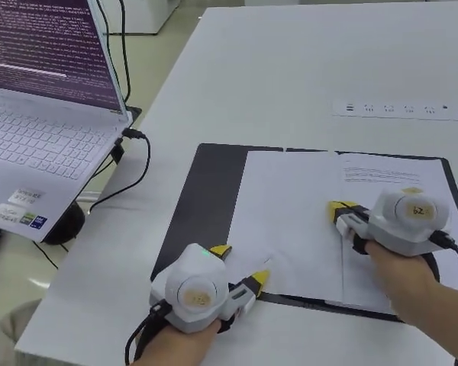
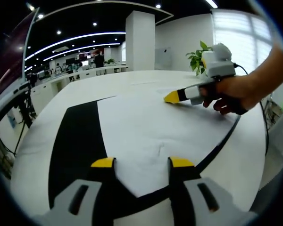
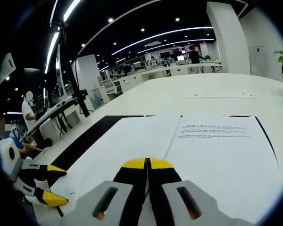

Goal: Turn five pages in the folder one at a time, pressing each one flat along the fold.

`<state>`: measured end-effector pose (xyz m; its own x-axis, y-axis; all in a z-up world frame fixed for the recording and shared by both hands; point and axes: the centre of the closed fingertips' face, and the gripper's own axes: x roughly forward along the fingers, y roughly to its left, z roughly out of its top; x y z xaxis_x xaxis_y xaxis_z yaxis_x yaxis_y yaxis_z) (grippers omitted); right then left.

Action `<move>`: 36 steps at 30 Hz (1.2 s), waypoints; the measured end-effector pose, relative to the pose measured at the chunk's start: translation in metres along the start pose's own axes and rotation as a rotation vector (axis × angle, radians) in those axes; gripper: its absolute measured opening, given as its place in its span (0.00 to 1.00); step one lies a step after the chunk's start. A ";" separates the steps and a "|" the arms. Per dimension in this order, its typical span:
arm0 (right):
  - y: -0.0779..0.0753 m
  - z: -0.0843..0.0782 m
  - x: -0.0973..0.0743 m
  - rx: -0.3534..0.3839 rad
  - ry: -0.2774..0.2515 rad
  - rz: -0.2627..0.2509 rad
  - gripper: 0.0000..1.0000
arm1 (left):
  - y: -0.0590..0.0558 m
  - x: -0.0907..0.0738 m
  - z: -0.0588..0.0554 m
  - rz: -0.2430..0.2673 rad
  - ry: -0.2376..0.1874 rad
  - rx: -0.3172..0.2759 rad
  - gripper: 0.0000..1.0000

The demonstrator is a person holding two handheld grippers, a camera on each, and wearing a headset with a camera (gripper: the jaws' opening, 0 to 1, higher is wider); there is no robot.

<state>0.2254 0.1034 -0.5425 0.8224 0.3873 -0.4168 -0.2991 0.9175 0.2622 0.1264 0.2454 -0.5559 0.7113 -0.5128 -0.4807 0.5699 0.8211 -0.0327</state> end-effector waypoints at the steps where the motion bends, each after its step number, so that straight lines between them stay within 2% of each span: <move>1: -0.001 0.000 0.001 0.005 0.000 -0.002 0.00 | 0.000 0.000 0.000 -0.001 0.000 0.001 0.43; 11: -0.003 0.014 0.015 0.030 -0.015 -0.004 0.00 | 0.002 0.001 -0.001 -0.003 -0.015 0.000 0.43; 15: -0.010 0.019 0.022 0.089 -0.020 -0.029 0.00 | 0.002 0.002 -0.001 -0.003 -0.017 -0.003 0.43; 21: -0.018 0.027 0.034 0.129 -0.027 -0.023 0.00 | 0.002 0.002 0.000 -0.003 -0.020 -0.002 0.43; 33: -0.034 0.043 0.059 0.130 -0.034 -0.028 0.00 | 0.000 0.002 0.001 -0.003 -0.029 -0.004 0.43; 36: -0.043 0.046 0.067 0.125 -0.035 -0.035 0.00 | 0.000 0.002 0.001 -0.002 -0.031 -0.004 0.43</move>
<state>0.3161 0.0861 -0.5414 0.8483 0.3500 -0.3973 -0.2091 0.9108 0.3559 0.1283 0.2443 -0.5562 0.7225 -0.5223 -0.4531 0.5698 0.8209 -0.0377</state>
